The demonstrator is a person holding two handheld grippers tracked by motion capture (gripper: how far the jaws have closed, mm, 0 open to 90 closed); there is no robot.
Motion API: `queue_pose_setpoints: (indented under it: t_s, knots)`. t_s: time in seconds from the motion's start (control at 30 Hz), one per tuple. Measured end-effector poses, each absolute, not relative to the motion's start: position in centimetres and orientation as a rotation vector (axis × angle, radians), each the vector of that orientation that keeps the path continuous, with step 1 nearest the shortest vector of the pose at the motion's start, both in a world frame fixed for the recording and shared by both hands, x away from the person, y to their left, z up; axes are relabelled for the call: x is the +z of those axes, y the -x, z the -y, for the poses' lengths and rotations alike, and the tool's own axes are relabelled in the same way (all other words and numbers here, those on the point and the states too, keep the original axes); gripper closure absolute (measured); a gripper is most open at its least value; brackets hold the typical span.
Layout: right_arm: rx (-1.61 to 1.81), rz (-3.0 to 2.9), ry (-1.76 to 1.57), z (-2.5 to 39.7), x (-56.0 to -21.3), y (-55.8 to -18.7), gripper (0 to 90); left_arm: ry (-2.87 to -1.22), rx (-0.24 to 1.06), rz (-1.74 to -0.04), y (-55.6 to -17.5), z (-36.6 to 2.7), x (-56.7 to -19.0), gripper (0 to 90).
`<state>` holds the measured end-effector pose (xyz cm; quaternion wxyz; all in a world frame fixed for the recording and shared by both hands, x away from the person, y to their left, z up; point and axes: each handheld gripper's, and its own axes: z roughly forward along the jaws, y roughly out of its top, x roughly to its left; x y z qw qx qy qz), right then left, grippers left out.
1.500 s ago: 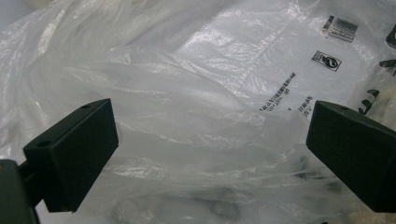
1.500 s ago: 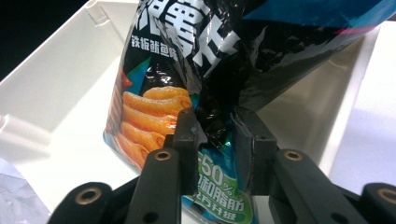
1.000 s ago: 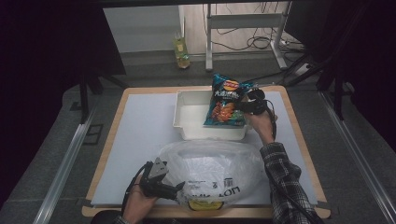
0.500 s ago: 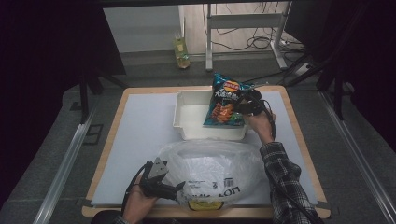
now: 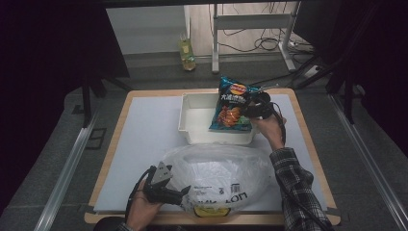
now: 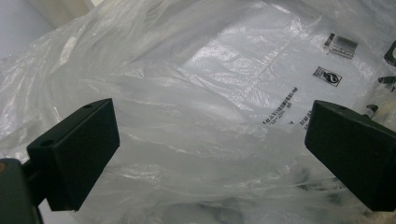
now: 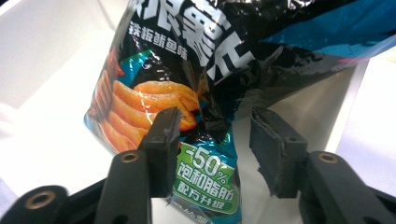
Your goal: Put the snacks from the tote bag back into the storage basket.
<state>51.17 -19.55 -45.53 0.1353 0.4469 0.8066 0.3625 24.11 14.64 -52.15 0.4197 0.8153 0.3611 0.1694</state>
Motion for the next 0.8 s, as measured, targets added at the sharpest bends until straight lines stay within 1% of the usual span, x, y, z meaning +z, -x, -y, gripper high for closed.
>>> queue_pose_setpoints:
  t_s: [0.13, 0.23, 0.57, 0.8]
  knots:
    - [1.064, -2.343, -1.285, 19.5, -45.3, -50.9, 43.5, -2.025, 0.425, -0.91, -24.1, -14.7, -52.0, 3.1]
    - [1.068, -2.349, -1.281, 19.5, -45.4, -50.6, 40.5, -2.013, 0.417, -0.916, -24.1, -14.8, -51.8, 3.7]
    - [1.05, -2.382, -1.21, 18.9, -45.3, -49.9, 33.7, -1.987, 0.375, -0.924, -24.1, -15.2, -51.5, 4.0]
    - [1.029, -2.392, -1.174, 18.7, -45.2, -49.4, 27.0, -2.005, 0.417, -0.895, -24.0, -15.0, -51.7, 3.5]
